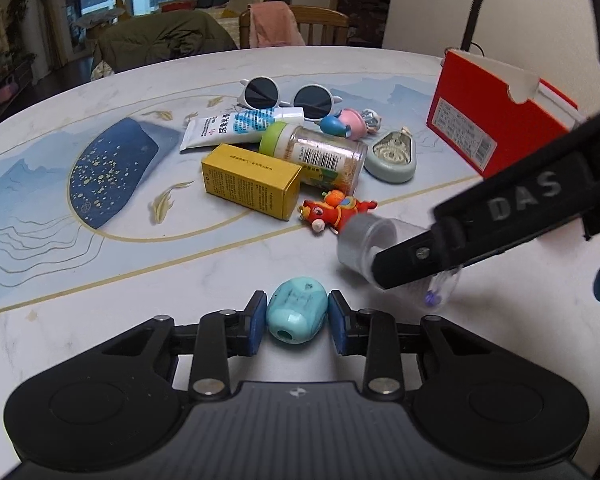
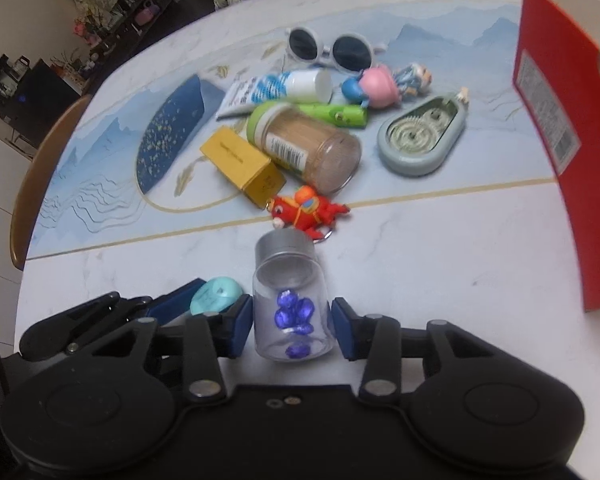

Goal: Organize rigid objects
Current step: 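Grasp the clear jar of blue beads with the right gripper while the left grasps the teal eraser, then carry the teal eraser and bead jar with both grippers into the shoebox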

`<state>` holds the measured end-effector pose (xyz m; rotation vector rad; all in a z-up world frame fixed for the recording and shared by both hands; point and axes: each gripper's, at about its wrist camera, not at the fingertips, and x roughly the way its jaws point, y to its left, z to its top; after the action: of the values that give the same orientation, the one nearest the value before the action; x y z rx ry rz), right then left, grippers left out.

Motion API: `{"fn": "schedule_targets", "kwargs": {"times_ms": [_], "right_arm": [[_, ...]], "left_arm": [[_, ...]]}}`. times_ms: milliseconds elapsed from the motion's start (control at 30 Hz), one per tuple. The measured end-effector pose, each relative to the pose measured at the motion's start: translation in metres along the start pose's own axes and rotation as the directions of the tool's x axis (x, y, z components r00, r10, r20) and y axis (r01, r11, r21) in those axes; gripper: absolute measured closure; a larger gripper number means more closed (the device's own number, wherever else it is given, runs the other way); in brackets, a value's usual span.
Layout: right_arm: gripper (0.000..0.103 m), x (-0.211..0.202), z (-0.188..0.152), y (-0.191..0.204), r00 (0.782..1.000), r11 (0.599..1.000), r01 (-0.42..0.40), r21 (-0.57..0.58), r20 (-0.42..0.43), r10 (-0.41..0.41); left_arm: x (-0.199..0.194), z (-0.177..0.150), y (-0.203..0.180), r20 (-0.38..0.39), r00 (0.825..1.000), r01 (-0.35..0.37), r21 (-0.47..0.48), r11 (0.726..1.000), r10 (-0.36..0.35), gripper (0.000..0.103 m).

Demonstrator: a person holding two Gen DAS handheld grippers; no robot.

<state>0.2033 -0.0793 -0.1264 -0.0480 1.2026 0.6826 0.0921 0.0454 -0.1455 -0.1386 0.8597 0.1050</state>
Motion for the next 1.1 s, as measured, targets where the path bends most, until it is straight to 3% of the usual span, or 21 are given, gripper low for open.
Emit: {"fn": "schedule_targets", "kwargs": {"times_ms": [300,800,1100], "right_arm": [[0.064,-0.043,0.002,-0.031,0.998,0.999,-0.029,0.044,0.065,0.026],[0.064,-0.135,0.022,-0.086,0.967,0.995,-0.067,0.076,0.249,0.047],[0.064,-0.166,0.039,-0.135,0.946,0.993,-0.045,0.108,0.323,0.007]], "left_arm": [[-0.027,0.03,-0.023,0.044,0.998,0.047,-0.05,0.998,-0.045,0.071],[-0.055,0.098,-0.109,0.096,0.988,0.12,0.051,0.991,-0.125,0.071],[-0.041,0.134,-0.17,0.118,0.98,0.145,0.147,0.978,-0.163,0.071]]}}
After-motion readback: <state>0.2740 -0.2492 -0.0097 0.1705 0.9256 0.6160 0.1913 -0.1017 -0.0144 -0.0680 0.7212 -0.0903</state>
